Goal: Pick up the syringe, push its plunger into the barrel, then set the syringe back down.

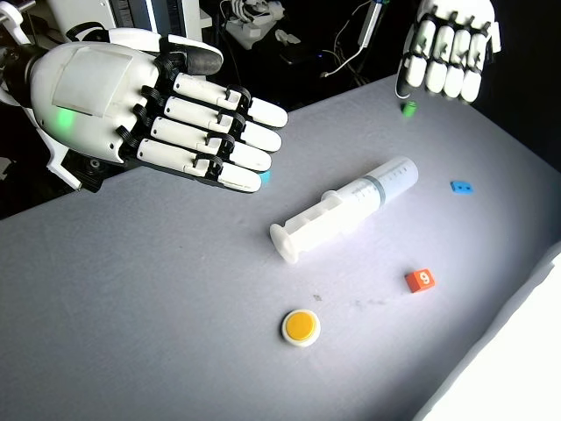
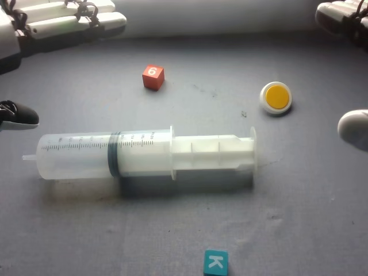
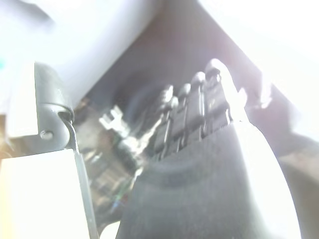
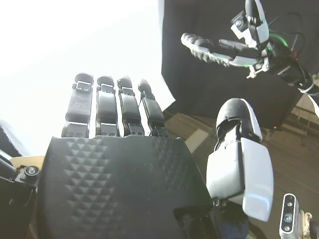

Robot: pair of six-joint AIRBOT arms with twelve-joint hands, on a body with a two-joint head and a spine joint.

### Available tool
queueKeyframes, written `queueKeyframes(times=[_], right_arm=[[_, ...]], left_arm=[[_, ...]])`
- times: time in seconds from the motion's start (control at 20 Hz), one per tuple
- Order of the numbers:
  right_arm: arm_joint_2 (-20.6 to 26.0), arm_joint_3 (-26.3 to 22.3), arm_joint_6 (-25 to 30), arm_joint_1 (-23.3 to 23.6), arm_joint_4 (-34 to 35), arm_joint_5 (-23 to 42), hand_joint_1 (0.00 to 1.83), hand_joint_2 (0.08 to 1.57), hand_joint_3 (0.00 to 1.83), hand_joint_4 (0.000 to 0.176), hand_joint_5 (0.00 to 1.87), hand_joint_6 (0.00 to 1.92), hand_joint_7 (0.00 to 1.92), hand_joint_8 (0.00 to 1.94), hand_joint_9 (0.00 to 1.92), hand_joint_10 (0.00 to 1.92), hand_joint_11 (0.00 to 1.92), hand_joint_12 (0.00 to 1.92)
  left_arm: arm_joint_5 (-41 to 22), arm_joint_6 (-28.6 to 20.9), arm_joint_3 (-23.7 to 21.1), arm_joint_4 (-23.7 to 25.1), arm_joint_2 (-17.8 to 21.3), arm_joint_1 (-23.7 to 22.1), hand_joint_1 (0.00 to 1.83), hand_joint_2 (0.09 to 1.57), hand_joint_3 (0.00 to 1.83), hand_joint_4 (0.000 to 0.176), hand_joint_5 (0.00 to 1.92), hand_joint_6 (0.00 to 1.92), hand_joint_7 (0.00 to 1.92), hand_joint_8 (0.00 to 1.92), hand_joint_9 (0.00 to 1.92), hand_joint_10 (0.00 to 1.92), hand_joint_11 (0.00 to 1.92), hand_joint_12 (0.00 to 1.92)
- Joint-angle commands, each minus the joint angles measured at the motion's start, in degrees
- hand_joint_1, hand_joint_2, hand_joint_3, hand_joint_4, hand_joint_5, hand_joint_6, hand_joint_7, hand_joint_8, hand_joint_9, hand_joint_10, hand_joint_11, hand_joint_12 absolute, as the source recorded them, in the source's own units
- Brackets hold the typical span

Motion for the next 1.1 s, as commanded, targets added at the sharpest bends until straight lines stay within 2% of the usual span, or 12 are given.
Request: queueKeyframes(times=[0.0,0.1,0.25,0.35,0.4,0.8,1.05], right_arm=[[0.07,0.19,-0.22,0.14,-0.32,6.25,0.0,1.13,0.01,0.0,0.0,0.0,0.0,0.0,0.0,0.0,0.0,0.0],[0.06,0.24,-0.42,-0.4,-0.18,6.37,0.0,1.14,0.02,0.0,0.0,0.0,0.0,0.0,0.0,0.0,0.0,0.0],[-0.24,0.22,-1.88,0.02,-0.12,6.39,0.0,1.15,0.02,0.0,0.0,0.0,0.0,0.0,0.0,0.0,0.0,0.0],[-0.67,0.2,-3.72,0.41,0.59,6.32,0.0,1.14,0.01,0.0,0.0,0.0,0.0,0.0,0.0,0.0,0.0,0.0],[-1.13,0.21,-4.52,0.82,1.2,6.33,0.0,1.14,0.01,0.0,0.0,0.0,0.0,0.0,0.0,0.0,0.0,0.0],[-1.06,0.23,-2.91,0.59,1.32,7.76,0.0,1.15,0.01,0.0,0.0,0.0,0.0,0.0,0.0,0.0,0.0,0.0],[-1.17,0.23,-1.84,0.48,1.33,9.02,0.0,1.14,0.0,0.0,0.0,0.0,0.0,0.0,0.0,0.0,0.0,0.0]], left_arm=[[0.08,0.1,-0.49,-4.32,0.31,-0.98,1.37,0.95,0.0,0.0,0.0,0.0,0.0,0.0,0.0,0.0,0.0,0.0],[4.06,-0.66,-1.97,-5.55,0.61,-0.91,1.36,0.94,0.0,0.0,0.0,0.0,0.0,0.0,0.0,0.0,0.06,0.03],[14.57,-1.29,-5.62,-11.12,1.56,-1.02,1.37,0.97,0.01,0.0,0.0,0.0,0.0,0.0,0.0,0.0,0.0,0.0],[19.29,-1.29,-7.25,-12.46,1.79,-1.31,1.39,0.96,0.0,0.0,0.0,0.0,0.0,0.0,0.0,0.0,0.0,0.0],[23.77,-1.3,-8.49,-14.09,1.84,-1.81,1.37,0.96,0.0,0.0,0.0,0.0,0.0,0.0,0.0,0.0,0.01,0.01],[47.23,-1.4,-13.38,-22.61,0.5,-5.36,1.31,0.98,0.01,0.0,0.0,0.0,0.0,0.0,0.0,0.0,0.0,0.0],[55.11,-3.28,-14.37,-29.38,-2.24,-5.73,1.3,0.98,0.0,0.0,0.0,0.0,0.0,0.0,0.0,0.0,0.0,0.0]])
